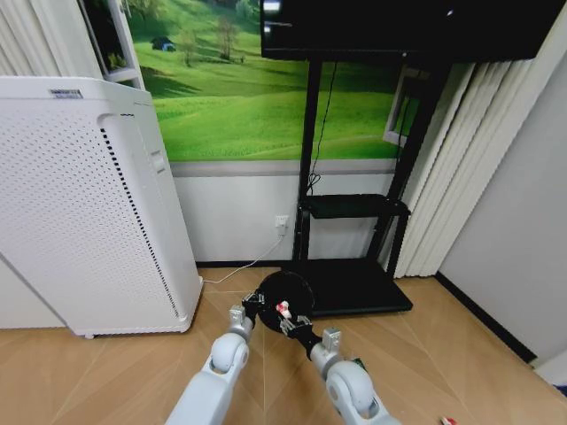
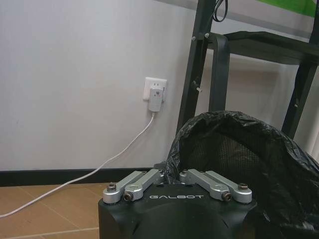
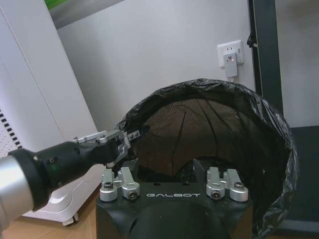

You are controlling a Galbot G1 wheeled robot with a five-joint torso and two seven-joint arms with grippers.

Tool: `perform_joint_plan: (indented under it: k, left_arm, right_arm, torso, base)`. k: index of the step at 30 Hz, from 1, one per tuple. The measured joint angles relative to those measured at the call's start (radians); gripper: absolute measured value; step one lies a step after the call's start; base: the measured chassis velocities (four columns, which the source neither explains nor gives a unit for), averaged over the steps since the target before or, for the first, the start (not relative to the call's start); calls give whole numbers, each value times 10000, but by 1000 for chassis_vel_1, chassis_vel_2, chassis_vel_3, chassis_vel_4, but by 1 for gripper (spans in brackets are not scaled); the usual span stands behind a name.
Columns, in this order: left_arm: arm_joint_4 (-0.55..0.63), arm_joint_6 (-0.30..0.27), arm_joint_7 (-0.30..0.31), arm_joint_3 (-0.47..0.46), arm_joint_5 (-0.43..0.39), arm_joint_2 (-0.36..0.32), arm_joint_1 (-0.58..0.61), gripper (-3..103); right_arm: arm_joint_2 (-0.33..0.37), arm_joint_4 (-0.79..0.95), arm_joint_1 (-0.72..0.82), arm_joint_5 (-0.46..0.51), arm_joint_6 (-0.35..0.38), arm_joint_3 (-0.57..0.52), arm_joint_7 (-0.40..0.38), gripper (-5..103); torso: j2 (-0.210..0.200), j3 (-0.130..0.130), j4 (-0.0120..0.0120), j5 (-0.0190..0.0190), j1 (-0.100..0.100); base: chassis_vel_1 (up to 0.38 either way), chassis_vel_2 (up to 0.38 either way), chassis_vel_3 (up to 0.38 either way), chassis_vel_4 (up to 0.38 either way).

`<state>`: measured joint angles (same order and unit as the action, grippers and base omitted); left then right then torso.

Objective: Pick up the trash bin and place the garbage on the floor into it.

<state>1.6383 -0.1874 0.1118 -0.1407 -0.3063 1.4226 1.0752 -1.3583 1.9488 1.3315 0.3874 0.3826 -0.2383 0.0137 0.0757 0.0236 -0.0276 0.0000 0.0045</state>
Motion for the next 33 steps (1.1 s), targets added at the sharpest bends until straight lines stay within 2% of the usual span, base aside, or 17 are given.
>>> perform_joint_plan:
  k: [2, 4, 5, 7, 8, 10, 11, 13, 19, 26, 33]
  left_arm:
    - [1, 0, 5, 0, 9, 12, -1, 7]
    - [0, -6, 13, -15, 18, 23, 19, 7]
    - [0, -6, 13, -15, 18, 23, 19, 7]
    - [31, -6, 11, -141, 19, -35, 86, 7]
    - [31, -6, 11, -141, 19, -35, 86, 7]
    - [95, -7, -5, -279, 20, -134, 165, 7]
    - [95, -7, -5, -279, 20, -134, 165, 7]
    - [227, -7, -25, -380, -9, -230, 256, 7]
    - [358, -19, -47, -482, -83, -403, 298, 7]
    - [436, -35, -49, -521, -130, -485, 298, 7]
    - [519, -39, -57, -597, -132, -503, 361, 7]
  right_arm:
    - [0, 2, -30, 49, 0, -29, -42, 66]
    - [6, 175, -34, 145, -12, -212, -251, 77]
    - [6, 175, -34, 145, -12, -212, -251, 77]
    - [39, 768, 135, 227, -164, -684, -580, 88]
    - [39, 768, 135, 227, -164, -684, -580, 88]
    - [103, 1412, 342, 398, -282, -1211, -912, 97]
    - [103, 1412, 342, 398, -282, -1211, -912, 97]
    - [124, 1906, 558, 580, -379, -1921, -1216, 100]
    - [115, 1681, 766, 794, -269, -2850, -1162, 100]
    - [74, 1297, 813, 790, -339, -2990, -1016, 100]
    - [7, 1273, 803, 756, -364, -2818, -946, 100]
  torso:
    - [0, 0, 0, 0, 0]
    - [0, 0, 1, 1, 0]
    - [0, 0, 1, 1, 0]
    - [0, 0, 0, 1, 0]
    - [0, 0, 0, 1, 0]
    - [0, 0, 0, 0, -1]
    - [0, 0, 0, 0, -1]
    - [0, 0, 0, -1, 0]
    - [0, 0, 0, 1, 0]
    - [0, 0, 2, 0, 0]
    - [0, 0, -1, -1, 1]
  base:
    - [0, 0, 0, 0]
    - [0, 0, 0, 0]
    - [0, 0, 0, 0]
    - [0, 0, 0, 0]
    - [0, 0, 0, 0]
    - [0, 0, 0, 0]
    - [0, 0, 0, 0]
    - [0, 0, 0, 0]
    - [0, 0, 0, 0]
    - [1, -14, 2, 7]
    - [-12, -174, 10, 178]
